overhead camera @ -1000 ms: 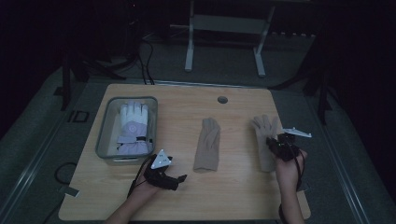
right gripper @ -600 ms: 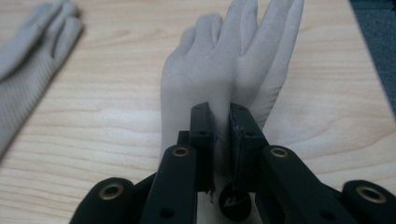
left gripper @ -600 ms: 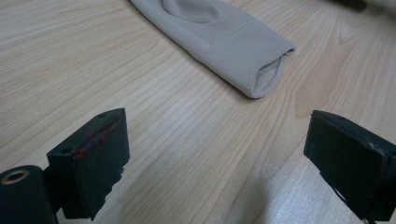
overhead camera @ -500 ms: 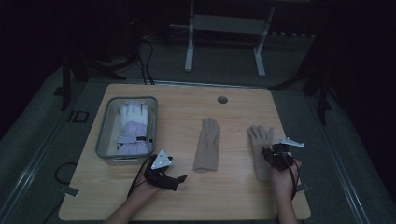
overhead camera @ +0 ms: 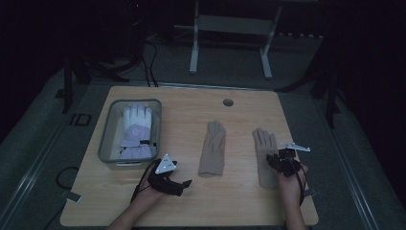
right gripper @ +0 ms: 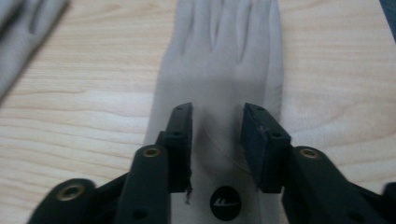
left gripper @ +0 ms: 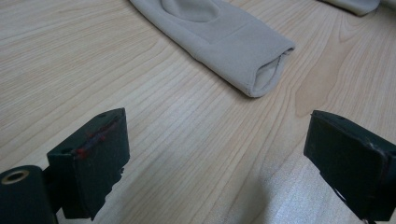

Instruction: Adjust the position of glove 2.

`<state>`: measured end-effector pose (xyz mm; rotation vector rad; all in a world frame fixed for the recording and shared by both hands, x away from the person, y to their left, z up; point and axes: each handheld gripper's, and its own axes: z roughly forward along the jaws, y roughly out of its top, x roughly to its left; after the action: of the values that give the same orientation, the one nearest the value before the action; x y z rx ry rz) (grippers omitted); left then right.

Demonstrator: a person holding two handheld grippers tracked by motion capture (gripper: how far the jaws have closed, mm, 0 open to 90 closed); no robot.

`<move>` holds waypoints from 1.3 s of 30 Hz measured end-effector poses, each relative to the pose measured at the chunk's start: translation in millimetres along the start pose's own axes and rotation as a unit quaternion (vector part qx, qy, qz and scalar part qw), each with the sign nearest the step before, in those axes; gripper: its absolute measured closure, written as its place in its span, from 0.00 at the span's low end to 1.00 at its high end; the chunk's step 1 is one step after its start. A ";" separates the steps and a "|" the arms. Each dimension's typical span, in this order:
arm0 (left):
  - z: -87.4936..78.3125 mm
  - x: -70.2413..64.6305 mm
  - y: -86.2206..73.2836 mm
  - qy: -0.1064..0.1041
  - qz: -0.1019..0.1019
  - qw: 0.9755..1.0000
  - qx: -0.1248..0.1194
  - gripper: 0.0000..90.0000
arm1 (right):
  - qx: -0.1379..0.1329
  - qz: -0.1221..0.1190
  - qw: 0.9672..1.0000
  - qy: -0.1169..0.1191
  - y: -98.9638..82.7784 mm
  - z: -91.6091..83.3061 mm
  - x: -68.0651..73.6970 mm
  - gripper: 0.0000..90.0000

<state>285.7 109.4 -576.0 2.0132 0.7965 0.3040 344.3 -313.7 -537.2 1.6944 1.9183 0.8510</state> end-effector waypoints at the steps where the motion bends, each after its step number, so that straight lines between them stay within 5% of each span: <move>1: -0.1 0.0 0.0 0.000 0.000 1.000 0.000 0.08 | -0.006 -0.007 1.000 0.013 2.6 -3.0 -2.0 0.62; 5: 0.0 0.0 0.0 0.000 0.000 1.000 0.000 0.08 | -0.012 -0.049 0.998 0.035 8.4 -7.1 -6.3 0.60; 12: 0.2 0.4 0.1 -0.002 0.000 1.000 0.001 0.08 | -0.007 -0.127 0.990 0.065 14.4 -2.8 -10.8 0.59; 22: -0.1 1.1 0.0 -0.003 -0.002 1.000 0.000 0.08 | 0.014 -0.166 0.984 0.062 7.6 19.2 -16.9 0.52; 26: -0.2 1.2 0.0 -0.003 -0.003 1.000 0.000 0.08 | 0.003 -0.144 0.988 0.063 2.0 21.3 -17.5 0.64; 31: -0.3 1.1 -0.1 -0.003 -0.003 1.000 0.000 0.08 | 0.011 -0.117 0.993 0.031 4.1 20.9 -11.1 0.84; 39: -0.4 1.1 -0.2 -0.003 -0.005 1.000 -0.002 0.08 | 0.009 -0.077 0.997 0.003 12.2 18.4 -3.0 0.90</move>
<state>286.2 110.5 -576.0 2.0061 0.8011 0.2930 366.0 -313.0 -542.0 1.5316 2.0369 0.7819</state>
